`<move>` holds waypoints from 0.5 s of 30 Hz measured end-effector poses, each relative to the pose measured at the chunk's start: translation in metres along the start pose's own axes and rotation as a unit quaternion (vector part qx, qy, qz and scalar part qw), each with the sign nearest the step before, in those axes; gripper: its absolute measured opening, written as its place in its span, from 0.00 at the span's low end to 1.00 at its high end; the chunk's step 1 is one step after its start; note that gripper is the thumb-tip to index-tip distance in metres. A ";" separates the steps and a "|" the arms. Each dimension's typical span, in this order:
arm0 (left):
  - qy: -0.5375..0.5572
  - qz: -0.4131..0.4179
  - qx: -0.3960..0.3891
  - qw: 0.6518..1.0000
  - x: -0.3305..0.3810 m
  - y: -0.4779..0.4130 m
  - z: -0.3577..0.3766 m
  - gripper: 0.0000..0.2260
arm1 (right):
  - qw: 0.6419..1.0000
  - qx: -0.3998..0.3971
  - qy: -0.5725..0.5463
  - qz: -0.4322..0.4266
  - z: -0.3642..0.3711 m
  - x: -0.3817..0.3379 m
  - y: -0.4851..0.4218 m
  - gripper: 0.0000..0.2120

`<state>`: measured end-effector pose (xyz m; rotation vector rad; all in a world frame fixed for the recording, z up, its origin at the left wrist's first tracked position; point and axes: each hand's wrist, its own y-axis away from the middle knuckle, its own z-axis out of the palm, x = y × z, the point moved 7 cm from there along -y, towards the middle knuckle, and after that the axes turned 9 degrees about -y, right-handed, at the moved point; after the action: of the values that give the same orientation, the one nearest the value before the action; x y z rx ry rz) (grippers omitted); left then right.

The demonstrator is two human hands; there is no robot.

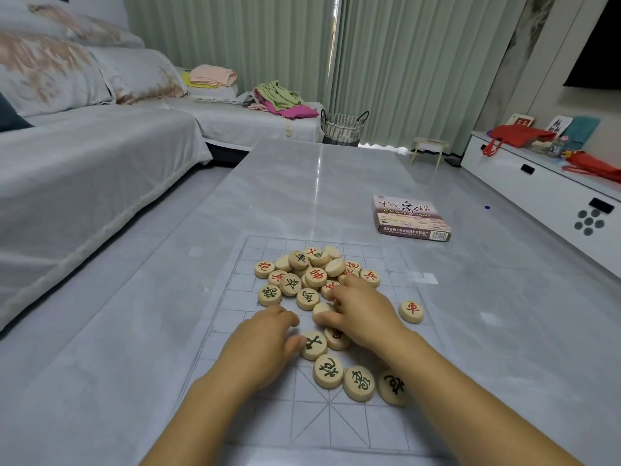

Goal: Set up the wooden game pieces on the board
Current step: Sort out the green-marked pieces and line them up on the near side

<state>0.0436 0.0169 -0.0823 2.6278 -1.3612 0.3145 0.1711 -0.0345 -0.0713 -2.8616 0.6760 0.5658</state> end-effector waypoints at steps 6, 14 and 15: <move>-0.064 0.036 -0.018 0.997 0.006 0.002 0.003 0.14 | 0.999 -0.029 0.019 -0.001 0.003 -0.015 -0.012 0.19; -0.082 0.044 0.000 0.996 0.009 0.002 0.002 0.14 | 0.909 0.133 -0.382 0.102 -0.047 0.081 0.057 0.10; -0.081 0.043 0.003 0.996 0.010 0.002 0.002 0.14 | 0.910 0.130 -0.380 0.104 -0.043 0.088 0.068 0.10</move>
<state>0.0476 0.0078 -0.0818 2.6551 -1.5270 0.1195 0.2268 -0.1396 -0.0704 -2.0693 0.8147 1.3887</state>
